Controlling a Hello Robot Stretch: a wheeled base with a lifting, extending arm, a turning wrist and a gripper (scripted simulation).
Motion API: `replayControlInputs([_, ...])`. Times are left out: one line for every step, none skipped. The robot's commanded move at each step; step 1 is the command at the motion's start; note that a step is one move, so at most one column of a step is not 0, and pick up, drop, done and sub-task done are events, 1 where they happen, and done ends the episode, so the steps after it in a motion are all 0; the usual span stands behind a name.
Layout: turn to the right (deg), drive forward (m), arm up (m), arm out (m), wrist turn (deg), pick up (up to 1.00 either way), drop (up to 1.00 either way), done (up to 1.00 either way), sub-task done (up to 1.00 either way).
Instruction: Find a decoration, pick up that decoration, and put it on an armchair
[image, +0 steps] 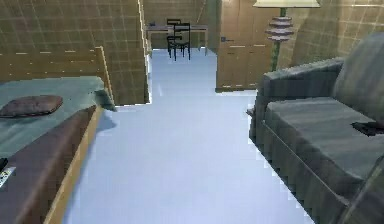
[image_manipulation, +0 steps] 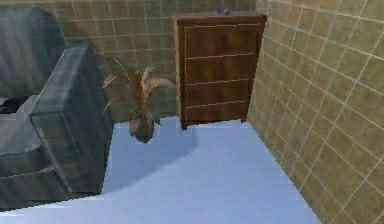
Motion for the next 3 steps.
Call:
replayControlInputs([0.0,1.00,0.00,0.00,0.0,0.00,0.00,0.00,0.00])
replayControlInputs([0.0,1.00,0.00,0.00,0.0,0.00,0.00,0.00,0.00])
replayControlInputs([-3.0,0.00,0.00,0.00,0.0,0.00,0.00,0.00,0.00])
